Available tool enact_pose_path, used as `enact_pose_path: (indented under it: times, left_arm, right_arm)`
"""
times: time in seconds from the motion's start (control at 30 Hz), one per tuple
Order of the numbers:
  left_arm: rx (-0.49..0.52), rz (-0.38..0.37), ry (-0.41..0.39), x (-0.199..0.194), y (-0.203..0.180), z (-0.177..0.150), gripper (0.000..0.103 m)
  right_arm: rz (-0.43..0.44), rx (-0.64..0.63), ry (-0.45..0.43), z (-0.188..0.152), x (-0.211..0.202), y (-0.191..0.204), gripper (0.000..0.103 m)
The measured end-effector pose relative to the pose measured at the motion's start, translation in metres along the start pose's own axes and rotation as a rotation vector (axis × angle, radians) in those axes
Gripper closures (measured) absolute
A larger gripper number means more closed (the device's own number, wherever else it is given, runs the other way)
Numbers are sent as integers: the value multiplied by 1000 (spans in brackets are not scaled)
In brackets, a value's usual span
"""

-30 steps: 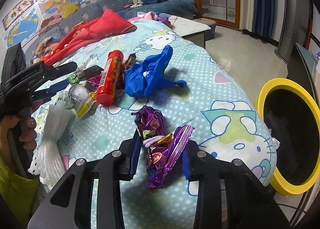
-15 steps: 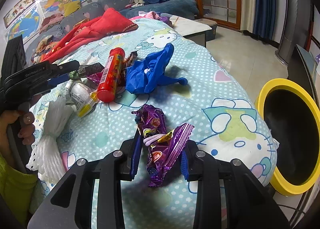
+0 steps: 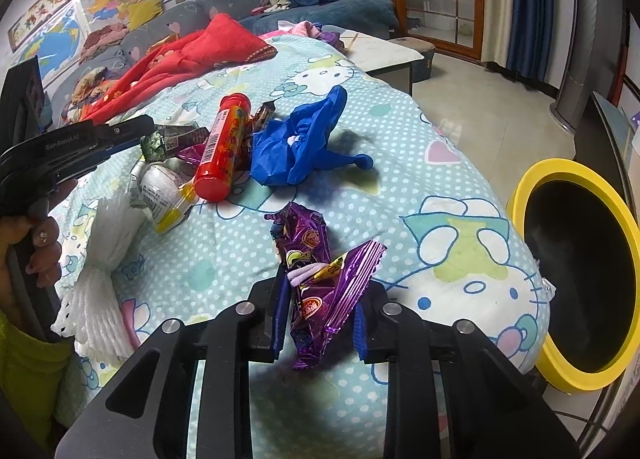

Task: Collect trash
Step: 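Grasp the green wrapper with the left tool while the right tool grasps purple wrappers, then carry the green wrapper and purple wrappers in both tools over the yellow bin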

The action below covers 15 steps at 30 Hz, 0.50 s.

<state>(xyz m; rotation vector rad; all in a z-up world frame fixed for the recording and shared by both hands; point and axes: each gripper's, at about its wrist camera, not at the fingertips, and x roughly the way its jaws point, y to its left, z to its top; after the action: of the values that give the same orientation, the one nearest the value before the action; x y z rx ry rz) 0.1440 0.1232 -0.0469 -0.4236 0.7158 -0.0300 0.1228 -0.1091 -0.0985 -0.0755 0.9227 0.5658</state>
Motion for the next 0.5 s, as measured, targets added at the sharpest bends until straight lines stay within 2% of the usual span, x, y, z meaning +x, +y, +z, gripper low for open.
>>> enact_pose_path:
  times: [0.23, 0.5]
  left_arm:
    - [-9, -42, -38, -17, -6, 3, 100]
    - [19, -81, -93, -41, -24, 10, 101]
  right_arm:
    - [27, -16, -16, 2, -11, 5, 80]
    - [37, -25, -61, 7, -28, 4, 80]
